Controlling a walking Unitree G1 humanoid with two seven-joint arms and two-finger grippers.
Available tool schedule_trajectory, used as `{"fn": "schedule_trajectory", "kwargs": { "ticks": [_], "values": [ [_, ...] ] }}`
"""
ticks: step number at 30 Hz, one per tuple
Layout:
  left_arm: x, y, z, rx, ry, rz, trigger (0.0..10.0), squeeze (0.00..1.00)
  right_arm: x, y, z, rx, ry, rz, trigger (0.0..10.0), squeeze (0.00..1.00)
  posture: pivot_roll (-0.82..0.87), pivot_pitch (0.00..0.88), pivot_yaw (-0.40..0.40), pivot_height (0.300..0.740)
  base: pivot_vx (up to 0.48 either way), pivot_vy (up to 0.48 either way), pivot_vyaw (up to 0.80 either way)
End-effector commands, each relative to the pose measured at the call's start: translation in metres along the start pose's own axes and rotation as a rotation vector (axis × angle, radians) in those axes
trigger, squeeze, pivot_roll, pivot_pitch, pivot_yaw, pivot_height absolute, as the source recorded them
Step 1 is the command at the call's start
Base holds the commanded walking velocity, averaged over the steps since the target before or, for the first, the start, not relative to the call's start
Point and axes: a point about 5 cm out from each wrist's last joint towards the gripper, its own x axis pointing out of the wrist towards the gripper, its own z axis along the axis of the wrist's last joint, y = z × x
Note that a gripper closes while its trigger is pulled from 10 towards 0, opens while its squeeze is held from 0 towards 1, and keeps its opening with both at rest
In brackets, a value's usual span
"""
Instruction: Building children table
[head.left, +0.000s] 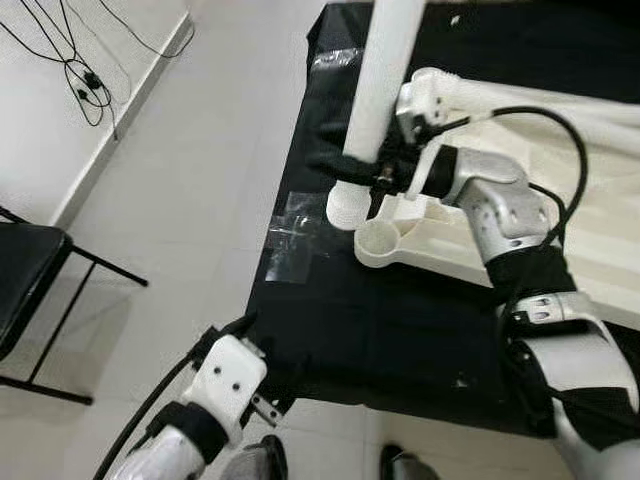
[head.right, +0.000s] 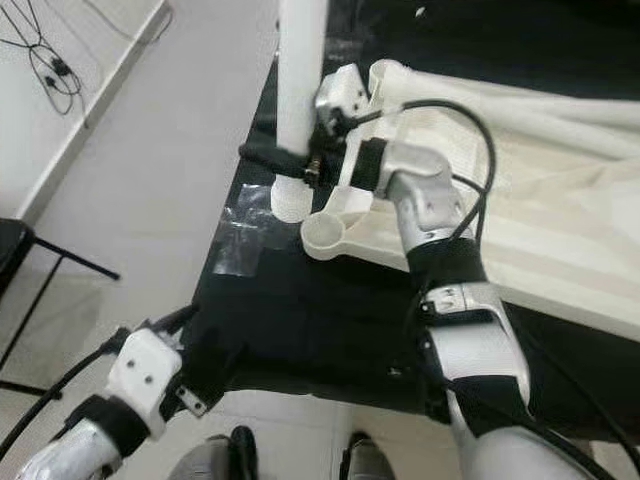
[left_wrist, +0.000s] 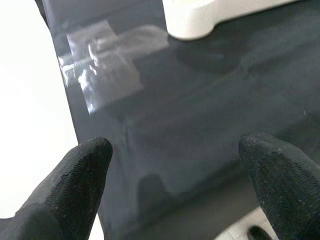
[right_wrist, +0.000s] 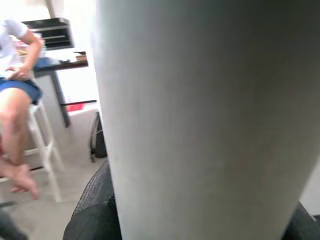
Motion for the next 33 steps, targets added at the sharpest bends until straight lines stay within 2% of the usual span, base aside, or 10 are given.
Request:
{"fn": "schedule_trajectory", "kwargs": {
  "ticks": [1,8,11,16,21,28,33],
  "values": [
    [-0.008,-0.002,-0.001,-0.013,0.03,-0.028,10.0,0.0,-0.01,0.0,0.006,-0.005,-0.02,0.079,10.0,0.0,0.15,0.387,0.078,0.74,0.0,0.0,0.0],
    [-0.011,-0.004,0.002,-0.02,0.034,-0.045,10.0,0.0,-0.026,-0.004,0.006,-0.024,0.019,0.111,10.0,0.0,0.15,0.393,0.082,0.74,0.0,0.0,0.0],
    [-0.014,-0.005,0.004,-0.016,0.036,-0.052,10.0,0.0,-0.037,-0.006,0.013,-0.07,0.049,0.126,10.0,0.0,0.15,0.398,0.086,0.74,0.0,0.0,0.0],
    [-0.016,-0.006,0.004,-0.018,0.038,-0.053,10.0,0.0,-0.041,-0.006,0.017,-0.088,0.06,0.143,10.0,0.0,0.15,0.397,0.086,0.74,0.0,0.0,0.0],
    [-0.017,-0.007,0.005,-0.024,0.039,-0.057,10.0,0.0,-0.033,0.007,0.017,-0.11,0.092,0.287,10.0,0.0,0.14,0.393,0.082,0.74,0.0,0.0,0.0],
    [-0.018,-0.009,0.007,-0.031,0.033,-0.063,10.0,0.0,-0.024,0.011,0.003,-0.114,0.15,0.326,10.0,0.0,0.14,0.398,0.078,0.74,0.0,0.0,0.0],
    [-0.018,-0.01,0.009,-0.031,0.029,-0.066,10.0,0.0,-0.022,0.011,0.002,-0.111,0.154,0.33,10.0,0.0,0.14,0.402,0.074,0.74,0.0,0.0,0.0]
  ]
}}
